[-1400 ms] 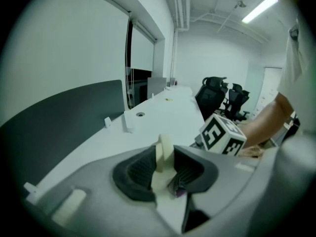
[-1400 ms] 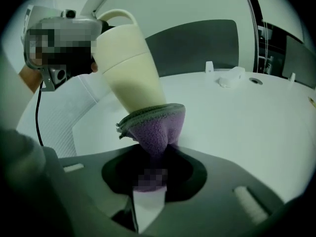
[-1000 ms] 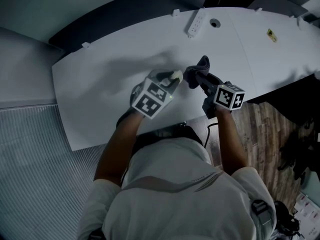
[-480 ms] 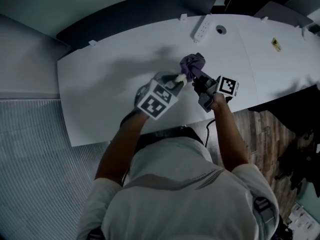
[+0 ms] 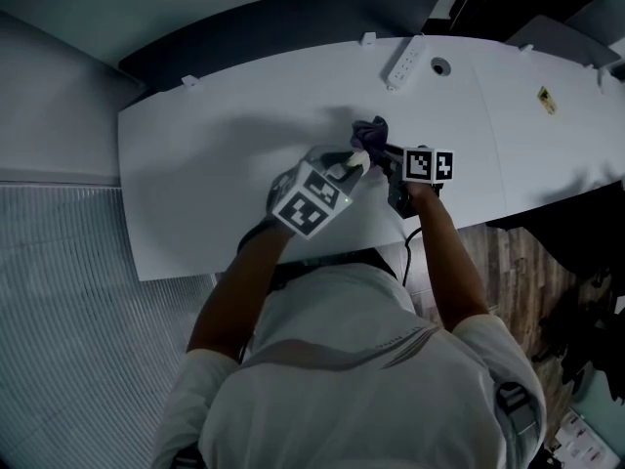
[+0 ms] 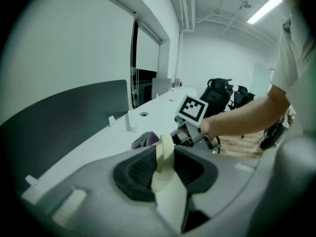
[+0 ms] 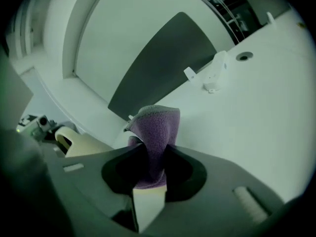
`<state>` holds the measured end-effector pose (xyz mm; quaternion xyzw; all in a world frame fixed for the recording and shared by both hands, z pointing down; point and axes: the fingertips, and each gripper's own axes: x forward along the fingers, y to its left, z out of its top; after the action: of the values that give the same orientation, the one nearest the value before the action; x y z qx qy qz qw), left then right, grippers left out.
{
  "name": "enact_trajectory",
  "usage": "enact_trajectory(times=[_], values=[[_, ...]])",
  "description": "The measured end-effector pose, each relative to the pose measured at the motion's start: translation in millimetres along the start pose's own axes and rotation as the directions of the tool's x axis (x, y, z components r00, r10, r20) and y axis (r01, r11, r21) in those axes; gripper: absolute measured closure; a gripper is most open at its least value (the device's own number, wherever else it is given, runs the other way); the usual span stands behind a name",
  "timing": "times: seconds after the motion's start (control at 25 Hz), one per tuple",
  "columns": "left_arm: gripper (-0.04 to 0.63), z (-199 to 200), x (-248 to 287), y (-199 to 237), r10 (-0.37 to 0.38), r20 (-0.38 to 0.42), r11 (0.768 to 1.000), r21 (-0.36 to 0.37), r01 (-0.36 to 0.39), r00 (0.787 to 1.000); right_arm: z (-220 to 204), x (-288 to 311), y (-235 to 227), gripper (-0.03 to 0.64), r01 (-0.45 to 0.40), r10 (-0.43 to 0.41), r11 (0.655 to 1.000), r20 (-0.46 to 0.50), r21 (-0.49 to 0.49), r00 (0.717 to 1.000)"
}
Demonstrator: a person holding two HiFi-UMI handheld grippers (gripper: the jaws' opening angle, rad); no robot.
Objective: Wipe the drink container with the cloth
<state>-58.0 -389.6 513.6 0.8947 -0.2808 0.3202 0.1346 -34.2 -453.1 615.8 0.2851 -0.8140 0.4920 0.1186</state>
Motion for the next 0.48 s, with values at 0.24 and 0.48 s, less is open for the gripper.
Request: enact_trajectory(times=[0.24, 0.48], values=[[0.492, 2, 1, 0, 0.022, 0.014, 1.0, -0.014, -0.022, 1.0, -22, 18, -26, 0.518, 0.093, -0.131, 0.979, -0.208, -0.181, 0.969], [0.492, 0, -1, 2, 0.035, 0.026, 0.999, -0.024, -0.034, 0.999, -16, 18, -28, 0.517, 0.02, -0.063, 0.984, -0.242, -0.178, 0.968]])
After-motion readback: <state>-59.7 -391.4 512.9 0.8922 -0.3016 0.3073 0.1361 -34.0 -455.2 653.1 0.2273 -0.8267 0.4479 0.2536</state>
